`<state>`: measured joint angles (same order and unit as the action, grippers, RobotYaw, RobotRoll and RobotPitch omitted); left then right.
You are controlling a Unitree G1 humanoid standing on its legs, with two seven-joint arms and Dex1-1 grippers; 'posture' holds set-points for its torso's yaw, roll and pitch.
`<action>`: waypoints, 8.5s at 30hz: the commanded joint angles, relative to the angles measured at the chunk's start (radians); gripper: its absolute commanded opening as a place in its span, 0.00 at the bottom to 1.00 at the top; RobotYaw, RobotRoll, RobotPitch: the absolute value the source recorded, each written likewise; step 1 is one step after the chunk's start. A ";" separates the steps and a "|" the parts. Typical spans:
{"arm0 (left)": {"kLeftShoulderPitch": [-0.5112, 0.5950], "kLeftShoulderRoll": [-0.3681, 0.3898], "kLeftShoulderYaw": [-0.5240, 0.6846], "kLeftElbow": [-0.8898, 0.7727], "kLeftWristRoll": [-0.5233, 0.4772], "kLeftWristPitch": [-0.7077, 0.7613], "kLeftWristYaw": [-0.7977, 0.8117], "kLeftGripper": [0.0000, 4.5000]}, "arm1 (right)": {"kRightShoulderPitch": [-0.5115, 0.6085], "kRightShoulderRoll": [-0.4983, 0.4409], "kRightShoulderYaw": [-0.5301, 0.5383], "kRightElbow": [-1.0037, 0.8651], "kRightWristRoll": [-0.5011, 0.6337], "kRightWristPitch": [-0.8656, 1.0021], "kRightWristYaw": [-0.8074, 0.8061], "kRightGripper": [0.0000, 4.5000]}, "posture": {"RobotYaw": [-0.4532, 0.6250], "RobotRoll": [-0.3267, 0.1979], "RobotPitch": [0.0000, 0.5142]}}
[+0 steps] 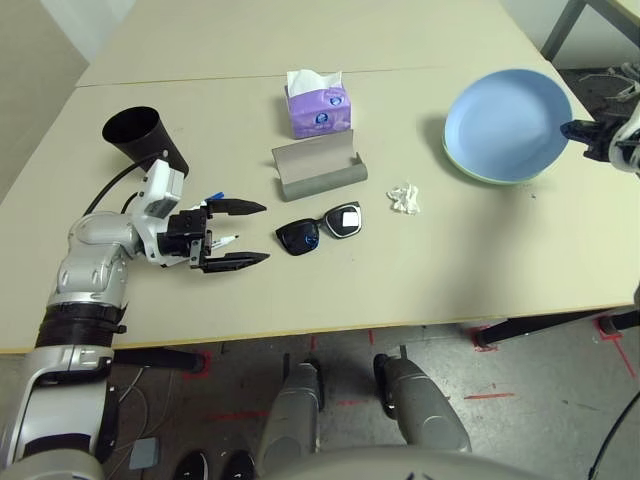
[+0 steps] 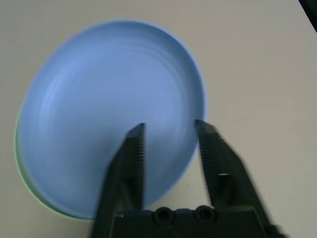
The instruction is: Organize and tidy the items on the table.
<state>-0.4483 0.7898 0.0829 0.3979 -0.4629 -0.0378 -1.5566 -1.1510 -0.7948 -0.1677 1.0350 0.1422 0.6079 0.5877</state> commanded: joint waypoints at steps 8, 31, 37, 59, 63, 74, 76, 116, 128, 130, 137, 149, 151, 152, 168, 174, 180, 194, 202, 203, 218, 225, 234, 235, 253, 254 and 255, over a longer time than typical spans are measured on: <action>-0.015 -0.004 0.004 0.050 0.029 -0.035 -0.004 1.00 | 0.134 -0.067 0.034 -0.227 0.019 0.068 0.184 0.99 | 0.18 0.62 0.42; -0.002 0.012 0.032 0.040 0.021 -0.023 -0.009 1.00 | 0.822 0.176 0.191 -1.204 0.162 -0.036 0.206 0.99 | 0.19 0.62 0.43; 0.010 0.011 0.037 0.024 0.019 -0.021 0.002 1.00 | 0.743 0.261 0.264 -1.058 0.047 -0.177 0.127 0.99 | 0.20 0.62 0.42; 0.021 0.016 0.039 0.007 0.020 -0.020 0.014 1.00 | 0.591 0.418 0.331 -0.823 -0.038 -0.257 0.094 0.99 | 0.21 0.62 0.39; 0.031 0.008 0.036 -0.012 0.018 -0.017 0.022 1.00 | 0.560 0.424 0.331 -0.769 -0.090 -0.251 0.038 0.85 | 0.21 0.62 0.39; 0.033 0.006 0.042 -0.030 0.011 -0.015 0.036 1.00 | 0.541 0.417 0.301 -0.727 -0.104 -0.249 0.025 0.00 | 0.23 0.62 0.37; 0.033 0.004 0.040 -0.026 0.012 -0.017 0.036 1.00 | 0.537 0.424 0.289 -0.736 -0.093 -0.245 0.021 0.00 | 0.22 0.62 0.37; 0.058 0.001 0.045 -0.011 0.015 -0.026 0.029 1.00 | 0.340 -0.021 0.283 -0.966 -0.089 0.025 0.374 0.99 | 0.19 0.62 0.40; 0.185 0.067 0.135 -0.023 -0.015 -0.089 -0.023 1.00 | 0.140 0.154 0.671 -1.283 -0.084 0.153 0.525 0.99 | 0.23 0.62 0.38; 0.221 0.082 0.163 -0.041 -0.028 -0.086 -0.014 1.00 | 0.117 0.206 0.722 -1.252 -0.115 0.104 0.520 0.99 | 0.23 0.62 0.38; 0.336 0.092 0.240 -0.115 -0.052 -0.074 0.037 1.00 | 0.078 0.388 0.864 -1.057 -0.255 -0.112 0.483 0.99 | 0.28 0.62 0.39; 0.361 0.072 0.217 -0.177 -0.053 -0.060 0.086 1.00 | 0.046 0.618 0.911 -0.578 -0.440 -0.478 0.391 0.99 | 0.29 0.62 0.39; 0.360 0.067 0.211 -0.185 -0.052 -0.056 0.090 1.00 | 0.037 0.624 0.907 -0.531 -0.463 -0.522 0.391 0.99 | 0.29 0.62 0.40; 0.358 0.065 0.208 -0.187 -0.051 -0.054 0.092 1.00 | 0.032 0.623 0.905 -0.506 -0.475 -0.543 0.393 0.99 | 0.29 0.62 0.40; 0.341 0.051 0.184 -0.184 -0.041 -0.060 0.104 1.00 | -0.034 0.618 0.858 -0.392 -0.524 -0.612 0.477 0.99 | 0.28 0.62 0.40; 0.341 0.049 0.180 -0.179 -0.039 -0.061 0.107 1.00 | -0.005 0.622 0.848 -0.460 -0.519 -0.566 0.527 0.99 | 0.27 0.62 0.41; 0.325 0.044 0.168 -0.163 -0.033 -0.062 0.107 1.00 | 0.021 0.630 0.844 -0.529 -0.512 -0.517 0.557 0.99 | 0.27 0.62 0.41; 0.314 0.031 0.176 -0.214 -0.052 -0.057 0.129 1.00 | 0.035 0.612 0.831 -0.593 -0.505 -0.469 0.603 0.08 | 0.29 0.62 0.40; 0.326 0.032 0.176 -0.204 -0.048 -0.061 0.133 1.00 | 0.028 0.609 0.829 -0.590 -0.511 -0.472 0.600 0.14 | 0.28 0.62 0.40; 0.326 0.032 0.175 -0.205 -0.048 -0.060 0.133 1.00 | 0.026 0.609 0.828 -0.585 -0.512 -0.476 0.597 0.20 | 0.28 0.62 0.40; 0.344 0.025 0.166 -0.219 -0.044 -0.057 0.128 1.00 | 0.002 0.663 0.843 -0.325 -0.567 -0.630 0.479 0.99 | 0.29 0.62 0.41; 0.350 0.022 0.166 -0.220 -0.046 -0.060 0.132 1.00 | -0.008 0.677 0.834 -0.324 -0.564 -0.630 0.493 0.95 | 0.29 0.62 0.41; 0.339 0.012 0.168 -0.242 -0.053 -0.056 0.141 1.00 | 0.003 0.661 0.826 -0.370 -0.555 -0.591 0.555 0.31 | 0.29 0.62 0.41; 0.338 0.012 0.168 -0.245 -0.054 -0.055 0.143 1.00 | 0.003 0.660 0.825 -0.376 -0.554 -0.584 0.562 0.23 | 0.29 0.62 0.40; 0.355 -0.008 0.196 -0.215 -0.041 -0.040 0.233 1.00 | -0.105 0.655 0.755 -0.439 -0.528 -0.541 0.577 0.04 | 0.29 0.62 0.40; 0.354 -0.011 0.203 -0.212 -0.038 -0.039 0.256 1.00 | -0.119 0.659 0.744 -0.437 -0.523 -0.540 0.570 0.04 | 0.29 0.62 0.40; 0.354 -0.013 0.205 -0.211 -0.037 -0.039 0.269 1.00 | -0.126 0.661 0.738 -0.435 -0.520 -0.539 0.566 0.04 | 0.29 0.62 0.40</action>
<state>-0.1025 0.7819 0.2703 0.1707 -0.5132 -0.0825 -1.3130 -1.2630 -0.1476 0.5913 0.6024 -0.3979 0.0676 1.1626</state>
